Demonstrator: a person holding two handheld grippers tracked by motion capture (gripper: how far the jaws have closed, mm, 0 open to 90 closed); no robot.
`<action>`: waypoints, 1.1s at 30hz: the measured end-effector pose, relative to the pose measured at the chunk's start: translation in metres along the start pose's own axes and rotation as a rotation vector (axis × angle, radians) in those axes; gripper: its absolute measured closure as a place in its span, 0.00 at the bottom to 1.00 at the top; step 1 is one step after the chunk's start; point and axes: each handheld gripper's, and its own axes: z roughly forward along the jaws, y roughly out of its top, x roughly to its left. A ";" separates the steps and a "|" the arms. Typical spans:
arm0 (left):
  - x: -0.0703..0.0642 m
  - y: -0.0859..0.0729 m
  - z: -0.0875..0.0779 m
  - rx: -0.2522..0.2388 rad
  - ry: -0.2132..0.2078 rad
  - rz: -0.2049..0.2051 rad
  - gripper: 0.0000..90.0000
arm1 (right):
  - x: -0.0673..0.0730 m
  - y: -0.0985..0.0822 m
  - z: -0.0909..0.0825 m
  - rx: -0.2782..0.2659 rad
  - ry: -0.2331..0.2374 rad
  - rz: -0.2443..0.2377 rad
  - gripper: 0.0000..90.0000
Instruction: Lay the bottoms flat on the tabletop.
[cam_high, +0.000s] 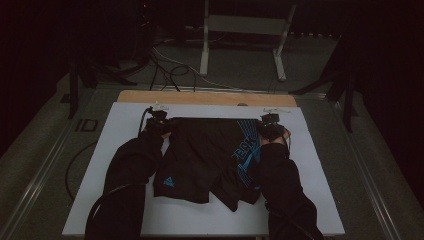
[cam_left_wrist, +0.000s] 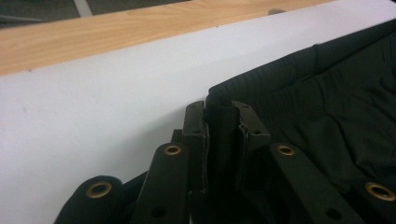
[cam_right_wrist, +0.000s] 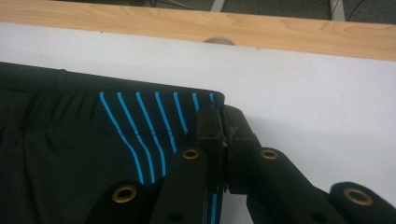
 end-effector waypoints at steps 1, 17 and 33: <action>0.000 0.000 0.000 0.001 0.005 0.004 0.87 | 0.000 -0.001 0.001 0.004 -0.002 0.004 0.97; -0.001 -0.004 -0.012 0.050 -0.091 -0.065 0.24 | 0.004 -0.004 -0.003 -0.013 0.095 -0.004 0.28; -0.004 -0.008 -0.053 -0.050 -0.232 0.024 0.15 | 0.005 -0.012 -0.024 -0.052 0.200 -0.021 0.14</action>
